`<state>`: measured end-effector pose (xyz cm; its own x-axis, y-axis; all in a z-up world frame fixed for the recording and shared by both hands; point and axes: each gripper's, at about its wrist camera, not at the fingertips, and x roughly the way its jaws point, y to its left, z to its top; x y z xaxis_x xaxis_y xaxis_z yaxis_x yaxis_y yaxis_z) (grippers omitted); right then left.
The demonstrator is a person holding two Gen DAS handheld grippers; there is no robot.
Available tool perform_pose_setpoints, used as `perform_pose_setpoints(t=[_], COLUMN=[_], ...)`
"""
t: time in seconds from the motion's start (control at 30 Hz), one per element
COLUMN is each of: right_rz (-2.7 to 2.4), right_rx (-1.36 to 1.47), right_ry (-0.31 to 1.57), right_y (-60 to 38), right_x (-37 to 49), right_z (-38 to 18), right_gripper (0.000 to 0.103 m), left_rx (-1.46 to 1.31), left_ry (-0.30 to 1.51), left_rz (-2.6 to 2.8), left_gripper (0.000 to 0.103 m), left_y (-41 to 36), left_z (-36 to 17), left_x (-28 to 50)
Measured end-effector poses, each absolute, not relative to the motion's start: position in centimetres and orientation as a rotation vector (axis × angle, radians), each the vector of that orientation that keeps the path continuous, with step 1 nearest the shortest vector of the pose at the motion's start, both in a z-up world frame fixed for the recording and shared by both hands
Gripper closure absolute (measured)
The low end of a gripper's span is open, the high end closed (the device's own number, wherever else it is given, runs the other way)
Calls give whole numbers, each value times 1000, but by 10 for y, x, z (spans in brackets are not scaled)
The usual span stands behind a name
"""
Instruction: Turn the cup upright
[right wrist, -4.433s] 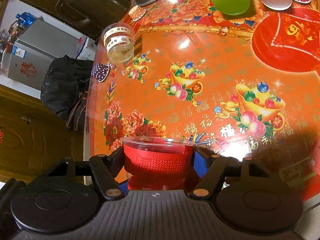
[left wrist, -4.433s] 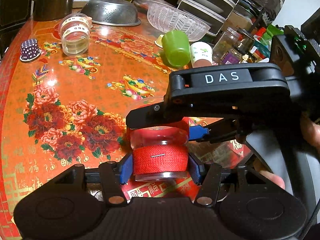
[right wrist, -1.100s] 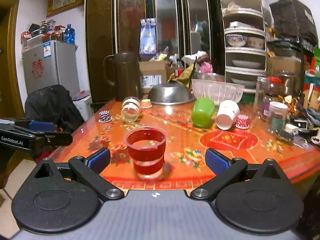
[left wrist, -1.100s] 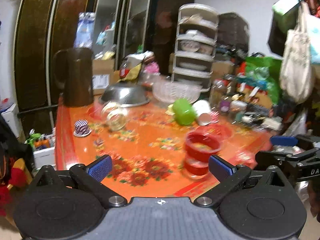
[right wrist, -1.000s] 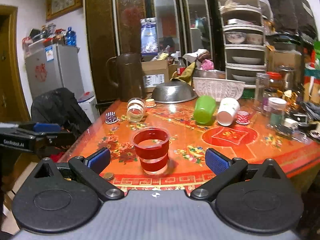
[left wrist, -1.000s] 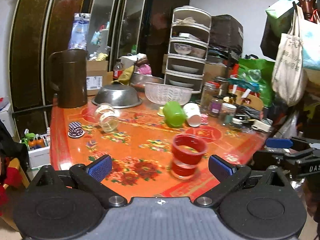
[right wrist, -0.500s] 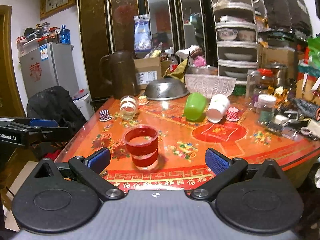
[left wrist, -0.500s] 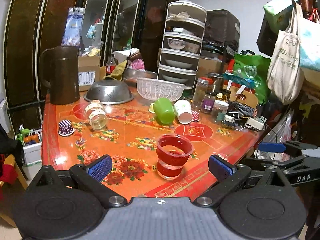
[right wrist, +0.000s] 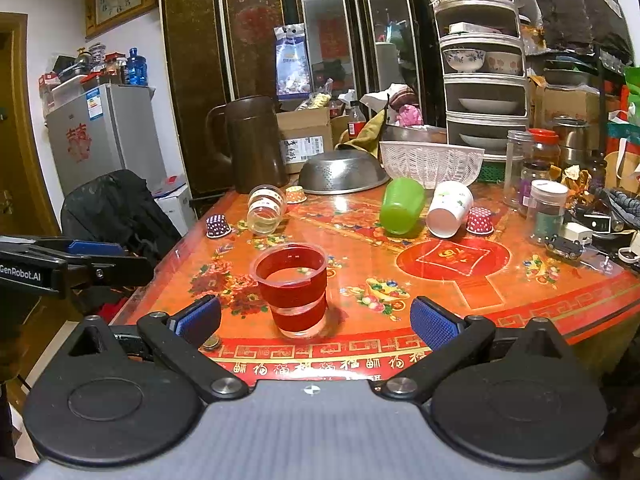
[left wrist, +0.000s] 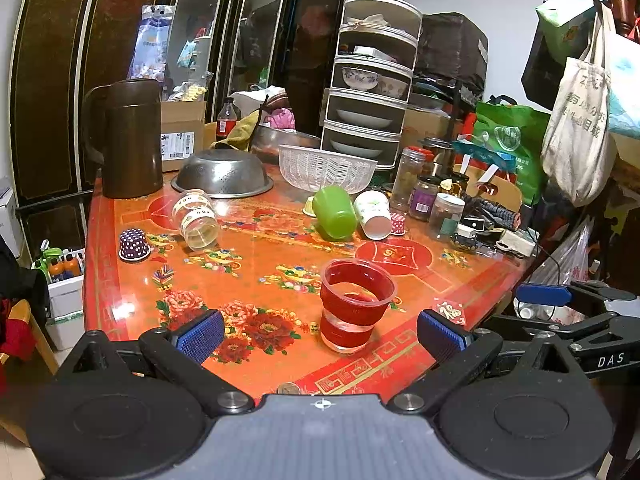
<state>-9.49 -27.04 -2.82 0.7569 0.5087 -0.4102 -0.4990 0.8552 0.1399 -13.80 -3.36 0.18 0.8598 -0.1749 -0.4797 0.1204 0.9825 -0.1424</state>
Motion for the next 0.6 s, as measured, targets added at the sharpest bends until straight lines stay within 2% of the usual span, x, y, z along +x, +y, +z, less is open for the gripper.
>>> perform_pose_setpoints(t=[0.6], right_rz=[571], right_rx=[51], right_ry=[446], right_y=[-271], right_x=[-94], right_z=[-32], right_gripper=[1], left_rx=[-103], left_ry=[511], left_rz=[-148], left_gripper=[0], left_y=[-35], left_z=[2], left_x=[-138])
